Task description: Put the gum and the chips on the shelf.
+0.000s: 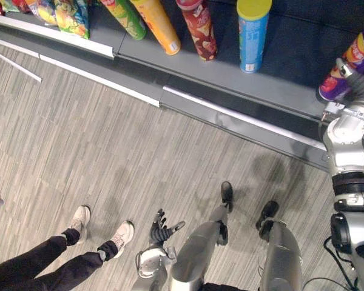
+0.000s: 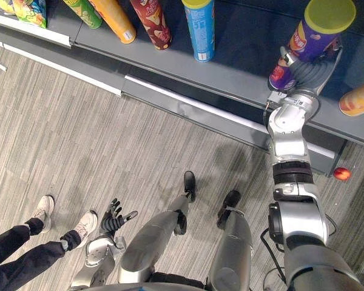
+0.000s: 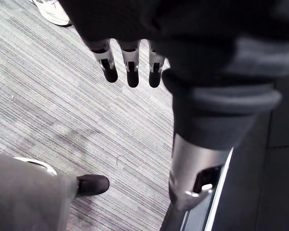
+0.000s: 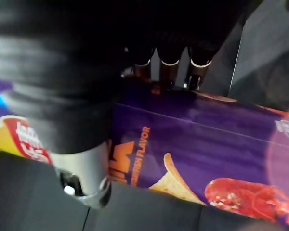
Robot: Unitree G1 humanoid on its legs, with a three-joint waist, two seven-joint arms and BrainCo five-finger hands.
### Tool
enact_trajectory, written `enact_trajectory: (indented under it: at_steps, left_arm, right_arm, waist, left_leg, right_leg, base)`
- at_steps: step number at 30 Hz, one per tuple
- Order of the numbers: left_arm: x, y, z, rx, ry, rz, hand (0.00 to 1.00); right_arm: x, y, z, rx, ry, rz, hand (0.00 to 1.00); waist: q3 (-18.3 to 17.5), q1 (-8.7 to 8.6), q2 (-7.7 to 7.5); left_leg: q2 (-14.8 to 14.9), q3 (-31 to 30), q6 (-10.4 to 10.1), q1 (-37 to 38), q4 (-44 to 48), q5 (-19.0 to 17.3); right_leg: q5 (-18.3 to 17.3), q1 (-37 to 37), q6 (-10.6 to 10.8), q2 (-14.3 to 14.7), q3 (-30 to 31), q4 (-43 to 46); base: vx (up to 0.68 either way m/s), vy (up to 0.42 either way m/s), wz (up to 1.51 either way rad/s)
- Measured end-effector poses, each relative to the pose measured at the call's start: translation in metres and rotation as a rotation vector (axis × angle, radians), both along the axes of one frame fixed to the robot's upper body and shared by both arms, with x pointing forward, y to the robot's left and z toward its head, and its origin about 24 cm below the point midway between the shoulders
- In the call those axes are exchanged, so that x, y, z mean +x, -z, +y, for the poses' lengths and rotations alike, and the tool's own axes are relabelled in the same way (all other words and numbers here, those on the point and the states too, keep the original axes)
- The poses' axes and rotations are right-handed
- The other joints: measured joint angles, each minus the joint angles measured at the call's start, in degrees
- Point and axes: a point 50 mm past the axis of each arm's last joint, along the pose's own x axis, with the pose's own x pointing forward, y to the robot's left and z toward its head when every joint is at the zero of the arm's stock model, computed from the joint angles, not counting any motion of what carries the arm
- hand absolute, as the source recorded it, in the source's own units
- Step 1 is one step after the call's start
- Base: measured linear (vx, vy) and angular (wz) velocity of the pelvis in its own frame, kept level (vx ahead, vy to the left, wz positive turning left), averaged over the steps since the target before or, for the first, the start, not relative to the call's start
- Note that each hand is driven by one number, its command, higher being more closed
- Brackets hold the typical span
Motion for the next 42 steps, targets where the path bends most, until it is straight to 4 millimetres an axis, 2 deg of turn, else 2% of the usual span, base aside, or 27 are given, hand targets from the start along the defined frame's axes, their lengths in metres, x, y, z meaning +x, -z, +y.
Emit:
enact_trajectory:
  at_steps: [5, 10, 13, 16, 23, 28, 34, 42]
  left_arm:
    - [0.0, 0.0, -0.005, -0.008, 0.005, 0.001, 0.0]
    - [0.001, 0.0, -0.009, -0.017, 0.015, -0.003, 0.0]
    - [0.005, -0.002, -0.016, -0.033, 0.027, -0.014, 0.0]
    - [0.004, 0.0, -0.018, -0.034, 0.031, -0.003, 0.0]
    - [0.001, 0.003, -0.022, -0.033, 0.052, 0.016, 0.0]
    - [0.001, 0.004, -0.026, -0.036, 0.066, 0.016, 0.0]
    - [0.001, 0.004, -0.026, -0.045, 0.065, 0.016, 0.0]
    - [0.0, 0.008, -0.029, -0.054, 0.081, 0.033, 0.0]
  right_arm:
    - [0.0, 0.004, -0.003, 0.018, 0.027, -0.001, 1.0]
    - [0.0, 0.008, -0.008, 0.028, 0.04, 0.002, 1.0]
    - [0.0, 0.008, -0.011, 0.038, 0.052, -0.006, 1.0]
    - [0.001, 0.004, -0.01, 0.038, 0.047, -0.02, 1.0]
    - [0.002, 0.002, -0.011, 0.056, 0.068, -0.038, 1.0]
    - [0.002, -0.001, -0.012, 0.054, 0.074, -0.047, 1.0]
    - [0.002, -0.007, -0.01, 0.029, 0.082, -0.06, 1.0]
    - [0.003, -0.003, -0.013, 0.011, 0.102, -0.027, 1.0]
  waist:
    - [-0.4, 0.28, 0.63]
    - [-0.6, 1.38, 0.83]
    - [-1.3, 1.87, 1.86]
    - [-1.5, 2.06, 2.2]
    - [-1.6, 2.26, 2.23]
    - [-1.9, 3.12, 2.72]
    - [-1.9, 3.1, 2.73]
    - [-2.1, 3.25, 3.01]
  left_leg:
    - [0.1, -0.1, 0.0, -0.4, 0.0, 0.1]
    - [0.1, -0.4, -0.1, -0.7, 0.0, 0.3]
    - [0.1, -1.2, -0.2, -1.0, 0.0, 0.5]
    - [0.1, -1.3, -0.3, -1.0, 0.0, 0.5]
    - [0.1, -1.3, -0.5, -1.1, 0.0, 0.4]
    - [0.2, -1.4, -0.4, -2.2, 0.0, 0.8]
    - [0.1, -1.5, -0.4, -2.2, 0.0, 0.8]
    - [0.1, -1.7, -0.4, -2.7, 0.0, 0.8]
  right_leg:
    - [0.0, -0.4, -0.1, 0.0, -0.2, 0.0]
    - [-0.2, -0.5, -0.3, 0.0, -0.5, 0.1]
    - [-0.3, -0.4, -0.5, -0.1, -1.2, 0.1]
    - [-0.5, -0.4, -0.7, -0.2, -1.4, 0.3]
    - [-0.9, -0.8, -1.0, -0.3, -1.4, 1.0]
    - [-1.1, -2.2, -1.2, -0.3, -1.5, 1.6]
    - [-1.5, -2.3, -1.3, -0.6, -1.7, 2.1]
    - [-1.8, -2.7, -1.5, -0.6, -2.0, 2.2]
  base:
    - [0.0, -0.046, 0.01]
    - [0.01, -0.046, 0.03]
    - [0.0, -0.042, 0.11]
    - [0.0, -0.039, 0.02]
    - [-0.01, -0.049, 0.01]
    - [0.0, -0.053, 0.01]
    - [0.0, -0.04, 0.02]
    - [-0.01, -0.04, 0.01]
